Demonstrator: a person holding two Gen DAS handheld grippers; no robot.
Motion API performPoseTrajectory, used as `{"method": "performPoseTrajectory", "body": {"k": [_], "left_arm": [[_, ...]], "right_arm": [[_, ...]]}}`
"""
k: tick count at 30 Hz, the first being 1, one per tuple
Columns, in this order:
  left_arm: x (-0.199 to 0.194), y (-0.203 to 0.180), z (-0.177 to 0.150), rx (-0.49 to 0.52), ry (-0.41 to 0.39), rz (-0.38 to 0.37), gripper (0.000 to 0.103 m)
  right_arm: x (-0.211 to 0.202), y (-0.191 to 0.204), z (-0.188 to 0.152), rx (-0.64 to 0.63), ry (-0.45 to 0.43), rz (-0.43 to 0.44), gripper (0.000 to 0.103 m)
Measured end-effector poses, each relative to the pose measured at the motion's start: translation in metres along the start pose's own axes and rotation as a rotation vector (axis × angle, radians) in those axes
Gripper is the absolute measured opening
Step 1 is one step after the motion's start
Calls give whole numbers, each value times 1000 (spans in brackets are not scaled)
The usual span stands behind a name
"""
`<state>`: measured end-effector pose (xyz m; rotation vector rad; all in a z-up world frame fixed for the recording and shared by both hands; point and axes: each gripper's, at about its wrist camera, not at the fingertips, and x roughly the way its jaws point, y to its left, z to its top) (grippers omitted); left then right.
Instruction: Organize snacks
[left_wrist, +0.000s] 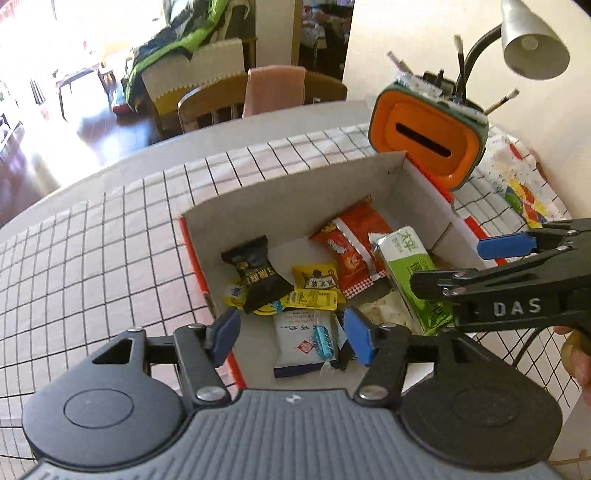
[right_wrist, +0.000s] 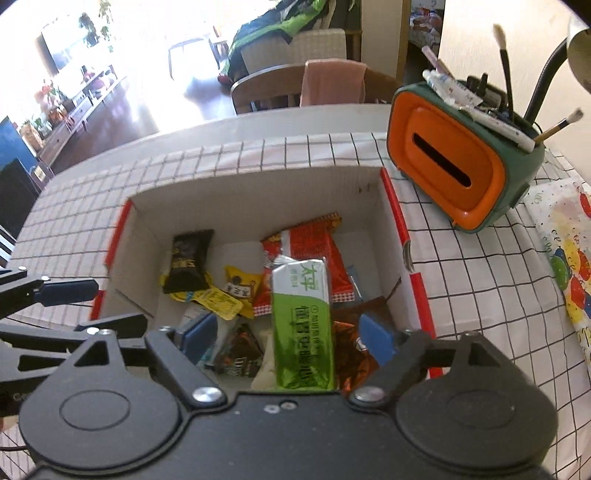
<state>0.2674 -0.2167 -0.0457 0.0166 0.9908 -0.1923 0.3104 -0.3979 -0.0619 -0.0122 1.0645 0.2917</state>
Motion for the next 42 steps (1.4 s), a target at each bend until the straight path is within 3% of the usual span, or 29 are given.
{"method": "performPoseTrajectory", "body": {"k": [13,20,28,36,42], "left_arm": [[-41,24,-11,-51,-107,-25,81],[-62,30,-20,-33,-147,-38,83],[-89,31,-35,-36,-197,-57,102],[-103,33,-49,-50,-219,-26,103],[-110,32,-52,-83,-226,-19,103]], "right_arm": [[-48,23,-13,-46,-110,-7,98],[-70,33,-26,-62,-187,-5,103],[-91,36,-41,-40,-251,19,103],[-101,34,-56,1,-304,58,103],[-108,39,-68,-32,-358,23,103]]}}
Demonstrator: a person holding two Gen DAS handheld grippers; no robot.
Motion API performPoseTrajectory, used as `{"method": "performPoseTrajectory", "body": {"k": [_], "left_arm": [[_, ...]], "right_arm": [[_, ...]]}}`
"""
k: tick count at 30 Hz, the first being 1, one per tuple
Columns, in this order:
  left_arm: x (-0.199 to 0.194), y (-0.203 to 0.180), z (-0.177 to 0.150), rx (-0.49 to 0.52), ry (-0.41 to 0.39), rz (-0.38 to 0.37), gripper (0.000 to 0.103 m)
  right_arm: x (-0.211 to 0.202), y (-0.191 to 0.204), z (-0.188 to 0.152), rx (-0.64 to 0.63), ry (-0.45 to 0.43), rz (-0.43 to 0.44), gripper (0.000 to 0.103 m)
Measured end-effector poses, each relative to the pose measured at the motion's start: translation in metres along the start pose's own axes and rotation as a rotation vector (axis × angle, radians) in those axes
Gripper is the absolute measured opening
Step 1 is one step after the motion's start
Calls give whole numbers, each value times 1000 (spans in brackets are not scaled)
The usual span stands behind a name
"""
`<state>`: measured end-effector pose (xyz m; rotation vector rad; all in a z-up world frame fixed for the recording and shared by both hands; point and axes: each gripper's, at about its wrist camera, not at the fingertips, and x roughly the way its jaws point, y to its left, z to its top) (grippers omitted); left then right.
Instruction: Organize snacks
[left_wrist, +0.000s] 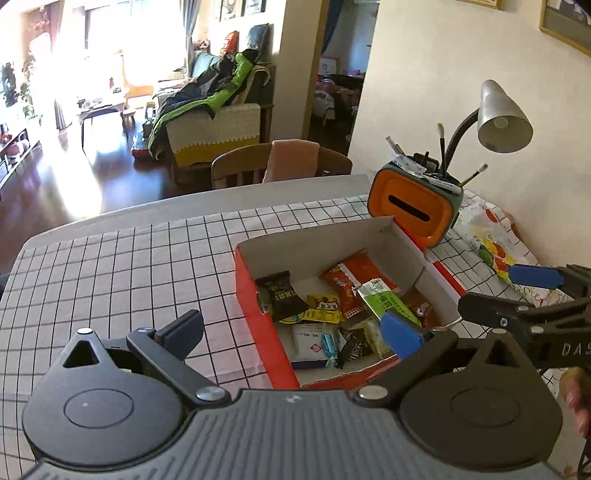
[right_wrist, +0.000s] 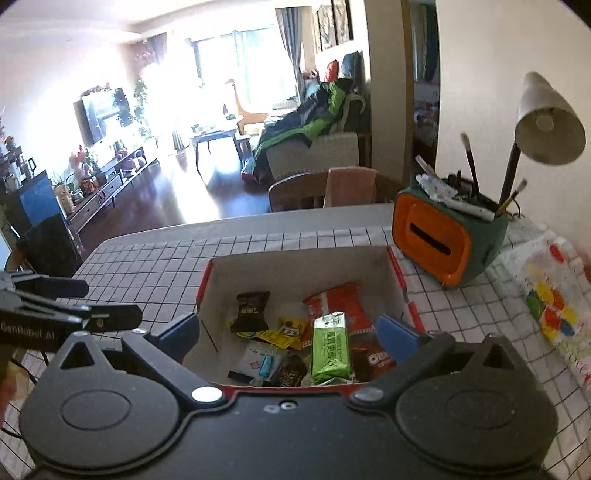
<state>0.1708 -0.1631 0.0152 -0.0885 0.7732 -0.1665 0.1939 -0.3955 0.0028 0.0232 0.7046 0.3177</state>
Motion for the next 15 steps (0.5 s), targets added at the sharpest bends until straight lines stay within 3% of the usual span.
{"method": "performPoseTrajectory", "body": {"k": [15], "left_arm": [[-3,-10,-5,-23,5,-5,103]], "right_arm": [[-10,-2,-11,-9,-28,-19,103]]}}
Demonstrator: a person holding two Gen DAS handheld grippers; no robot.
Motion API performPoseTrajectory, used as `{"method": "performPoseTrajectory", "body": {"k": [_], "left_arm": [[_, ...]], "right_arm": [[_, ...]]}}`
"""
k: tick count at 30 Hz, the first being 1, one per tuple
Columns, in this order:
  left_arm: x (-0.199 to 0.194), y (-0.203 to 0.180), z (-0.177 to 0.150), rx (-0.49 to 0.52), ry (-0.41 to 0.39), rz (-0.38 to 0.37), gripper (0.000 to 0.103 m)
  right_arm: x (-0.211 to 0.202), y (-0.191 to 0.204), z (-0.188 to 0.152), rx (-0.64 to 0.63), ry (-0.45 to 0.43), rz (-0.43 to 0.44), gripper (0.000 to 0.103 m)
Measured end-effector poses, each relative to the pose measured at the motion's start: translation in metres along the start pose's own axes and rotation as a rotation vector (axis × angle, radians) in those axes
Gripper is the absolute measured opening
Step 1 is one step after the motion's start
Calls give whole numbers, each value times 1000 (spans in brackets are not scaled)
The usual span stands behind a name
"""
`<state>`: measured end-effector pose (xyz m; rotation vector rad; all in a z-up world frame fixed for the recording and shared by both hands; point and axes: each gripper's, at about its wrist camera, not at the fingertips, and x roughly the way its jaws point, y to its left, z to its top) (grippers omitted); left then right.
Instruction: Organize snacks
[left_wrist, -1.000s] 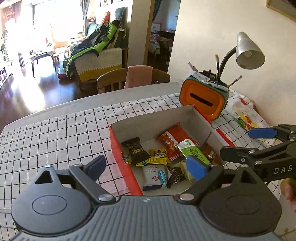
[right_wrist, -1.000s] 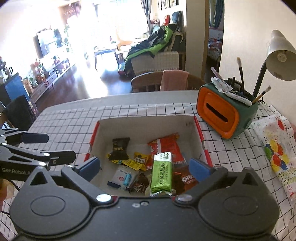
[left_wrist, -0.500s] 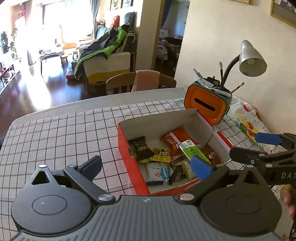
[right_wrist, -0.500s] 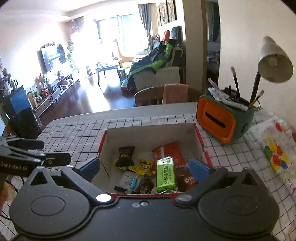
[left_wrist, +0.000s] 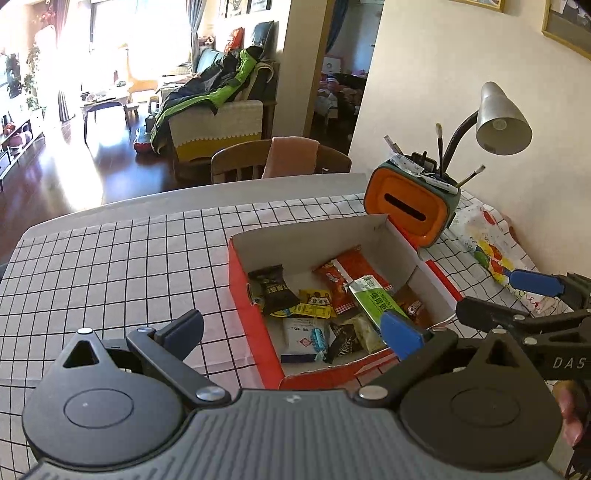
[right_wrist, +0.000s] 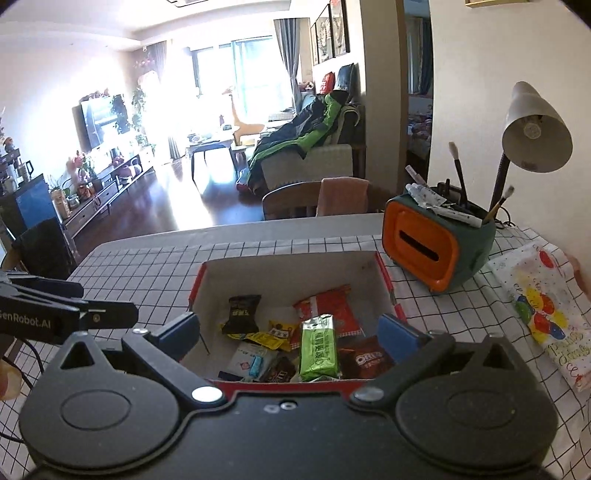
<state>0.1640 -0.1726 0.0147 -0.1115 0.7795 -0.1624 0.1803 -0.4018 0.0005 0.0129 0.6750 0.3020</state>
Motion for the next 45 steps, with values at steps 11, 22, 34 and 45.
{"method": "performPoseTrajectory", "body": {"k": [11,22,34,45], "left_arm": [[4,-5,0,8,1,-1,103],[3,-8,-1,14,-17,-13,103],[2,-15,-2,18,-21,-32,103],[3,-18,-3,22,-18,-43,103]], "right_arm": [[1,-5,-2,13,13,8,103],[0,-7,-2,35,-3,12,103],[-8,-10,-5,52,-6,18,103],[-11,-13,-8,76,-9,9,103]]}}
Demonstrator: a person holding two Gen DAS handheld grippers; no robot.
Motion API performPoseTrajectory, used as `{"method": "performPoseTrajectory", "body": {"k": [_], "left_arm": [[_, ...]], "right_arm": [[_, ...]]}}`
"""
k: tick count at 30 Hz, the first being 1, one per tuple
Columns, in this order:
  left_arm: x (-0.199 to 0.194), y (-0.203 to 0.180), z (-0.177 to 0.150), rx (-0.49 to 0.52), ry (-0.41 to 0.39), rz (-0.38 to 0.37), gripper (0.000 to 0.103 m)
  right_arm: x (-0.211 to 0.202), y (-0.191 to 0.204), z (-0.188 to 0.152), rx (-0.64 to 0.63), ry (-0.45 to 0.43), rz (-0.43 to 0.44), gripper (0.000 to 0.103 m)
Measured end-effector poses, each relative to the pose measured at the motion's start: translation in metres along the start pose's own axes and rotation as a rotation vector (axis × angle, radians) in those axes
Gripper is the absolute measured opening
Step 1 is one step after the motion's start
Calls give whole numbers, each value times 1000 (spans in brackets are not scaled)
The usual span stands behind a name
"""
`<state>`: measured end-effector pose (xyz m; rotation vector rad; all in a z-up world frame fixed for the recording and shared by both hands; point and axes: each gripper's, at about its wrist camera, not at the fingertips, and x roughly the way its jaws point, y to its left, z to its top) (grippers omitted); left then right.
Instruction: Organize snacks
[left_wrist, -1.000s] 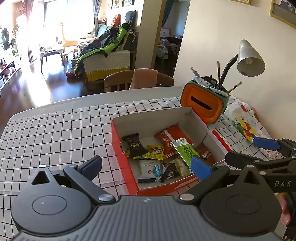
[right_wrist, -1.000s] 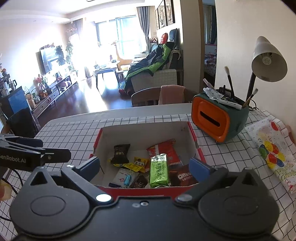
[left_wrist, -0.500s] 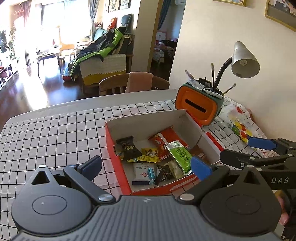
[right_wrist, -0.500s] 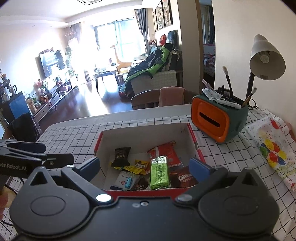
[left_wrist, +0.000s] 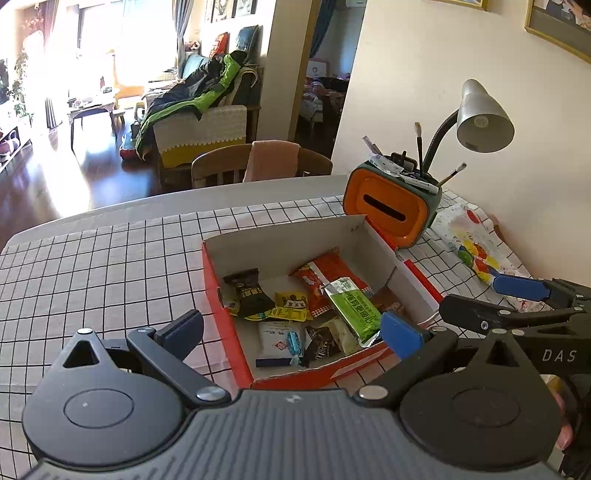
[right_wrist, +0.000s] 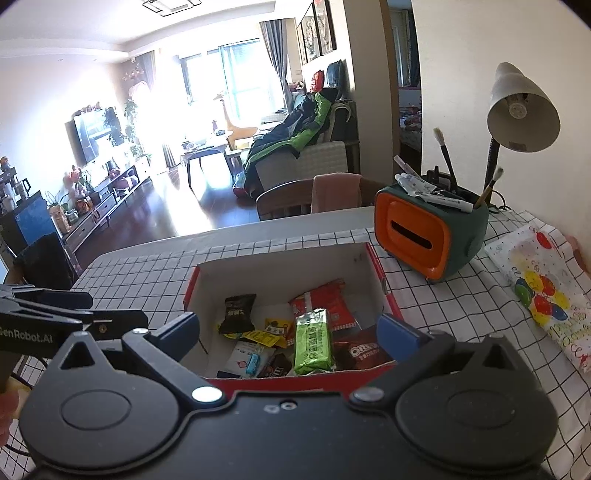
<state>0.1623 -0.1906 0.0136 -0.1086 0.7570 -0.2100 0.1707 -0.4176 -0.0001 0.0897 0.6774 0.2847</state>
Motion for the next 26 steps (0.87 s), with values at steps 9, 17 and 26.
{"method": "performPoseTrajectory", "body": {"k": [9,17,26], "left_arm": [[4,1,-3,-9,19,-4,103],[6,0,-4,-13,27,-3,103],[8,-2,-5,-18,36,-4,103]], "right_arm": [[1,1,-3,0,12,9,103],[2,-4,-5,19,21,12,103],[2,-6,-8,15,27,12,103]]}}
